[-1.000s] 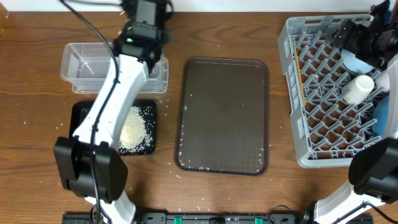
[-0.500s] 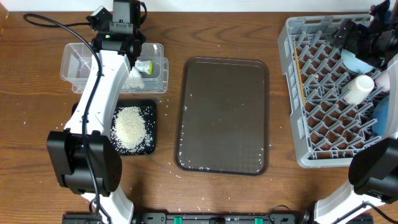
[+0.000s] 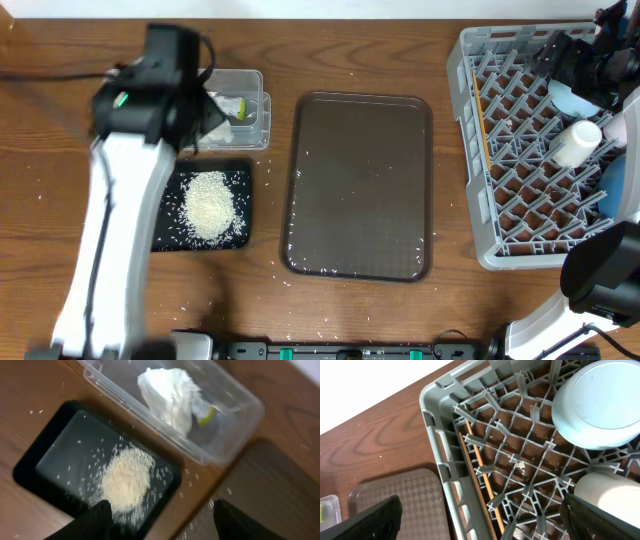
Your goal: Sort waste into correct bins and load items into the dishwasher rack
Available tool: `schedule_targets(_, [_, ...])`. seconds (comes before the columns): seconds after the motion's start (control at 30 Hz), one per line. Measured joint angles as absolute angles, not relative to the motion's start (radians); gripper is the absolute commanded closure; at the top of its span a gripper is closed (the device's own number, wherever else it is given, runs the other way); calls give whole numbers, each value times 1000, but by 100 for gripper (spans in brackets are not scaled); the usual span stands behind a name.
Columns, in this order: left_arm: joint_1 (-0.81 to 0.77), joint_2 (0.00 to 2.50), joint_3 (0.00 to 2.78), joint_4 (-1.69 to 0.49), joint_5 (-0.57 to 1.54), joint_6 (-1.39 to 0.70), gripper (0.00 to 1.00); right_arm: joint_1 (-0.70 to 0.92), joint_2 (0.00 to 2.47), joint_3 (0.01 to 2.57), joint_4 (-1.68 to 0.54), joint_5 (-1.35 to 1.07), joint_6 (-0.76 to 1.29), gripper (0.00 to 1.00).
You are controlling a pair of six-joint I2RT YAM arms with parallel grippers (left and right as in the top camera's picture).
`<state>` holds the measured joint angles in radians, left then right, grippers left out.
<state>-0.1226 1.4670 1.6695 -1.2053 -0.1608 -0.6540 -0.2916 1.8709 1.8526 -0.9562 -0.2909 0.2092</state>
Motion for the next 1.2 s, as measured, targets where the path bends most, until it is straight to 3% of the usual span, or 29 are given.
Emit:
schedule_targets(0.2, [-256, 1163, 1509, -1231, -126, -646, 32, -292, 1871, 1853, -957, -291, 210, 1])
schedule_targets(0.27, [-302, 1063, 1435, -1238, -122, -640, 16, -292, 1871, 1853, -957, -291, 209, 1])
schedule_targets(0.53, [-366, 826, 1330, -1390, -110, -646, 13, -292, 1871, 1853, -957, -291, 209, 1])
schedule_targets(0.97, [-369, 768, 1328, -1428, -93, -646, 12, -292, 1871, 1853, -957, -291, 209, 1])
schedule_targets(1.2, [-368, 754, 1164, -1234, -73, -599, 12, -292, 1871, 1853, -956, -290, 209, 1])
